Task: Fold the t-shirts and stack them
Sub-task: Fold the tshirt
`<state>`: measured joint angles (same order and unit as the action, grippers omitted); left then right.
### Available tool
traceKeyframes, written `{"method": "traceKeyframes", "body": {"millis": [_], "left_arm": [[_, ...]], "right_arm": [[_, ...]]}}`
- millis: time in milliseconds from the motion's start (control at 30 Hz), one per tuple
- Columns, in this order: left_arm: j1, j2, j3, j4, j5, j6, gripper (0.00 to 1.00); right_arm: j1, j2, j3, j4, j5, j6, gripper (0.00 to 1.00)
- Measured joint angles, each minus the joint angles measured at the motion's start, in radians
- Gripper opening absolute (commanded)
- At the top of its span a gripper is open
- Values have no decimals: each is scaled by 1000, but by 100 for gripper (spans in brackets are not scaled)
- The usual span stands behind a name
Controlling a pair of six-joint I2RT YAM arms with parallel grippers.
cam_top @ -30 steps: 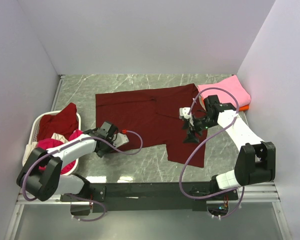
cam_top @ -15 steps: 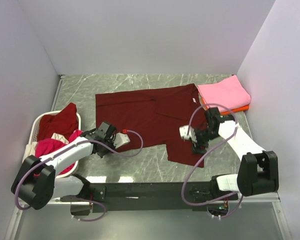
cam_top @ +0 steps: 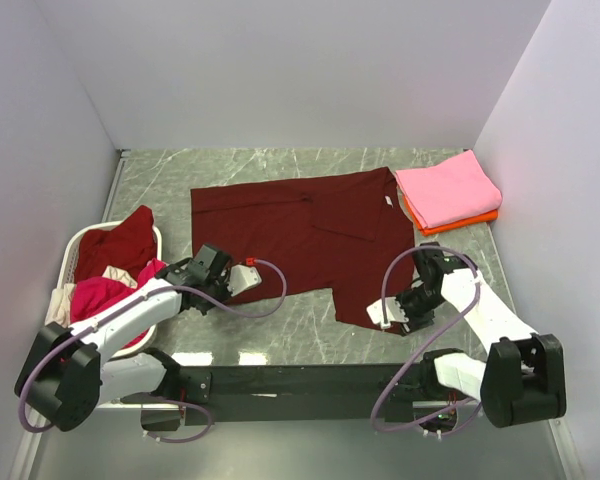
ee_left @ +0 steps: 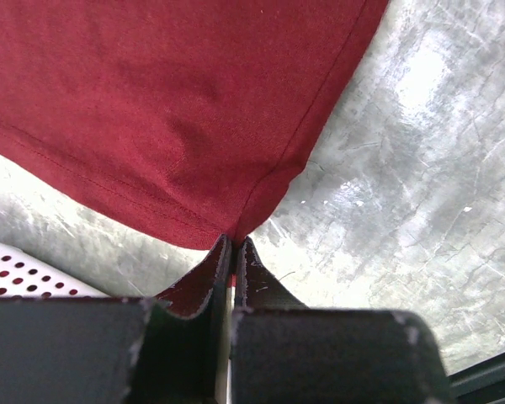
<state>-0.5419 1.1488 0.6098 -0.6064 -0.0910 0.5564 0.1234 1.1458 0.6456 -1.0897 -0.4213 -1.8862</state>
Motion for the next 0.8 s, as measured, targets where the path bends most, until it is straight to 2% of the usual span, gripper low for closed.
{"method": "traceKeyframes", "body": {"millis": [333, 567, 633, 800], "left_arm": [[-1, -15, -5, 2, 0, 0, 0], [-1, -14, -6, 3, 0, 0, 0], [-1, -14, -6, 3, 0, -1, 0], [-1, -15, -11, 4, 0, 0, 0]], "right_arm": [[0, 28, -97, 13, 64, -46, 48], [2, 55, -83, 27, 62, -34, 42], [7, 55, -83, 33, 62, -27, 39], [16, 55, -82, 60, 61, -4, 22]]}}
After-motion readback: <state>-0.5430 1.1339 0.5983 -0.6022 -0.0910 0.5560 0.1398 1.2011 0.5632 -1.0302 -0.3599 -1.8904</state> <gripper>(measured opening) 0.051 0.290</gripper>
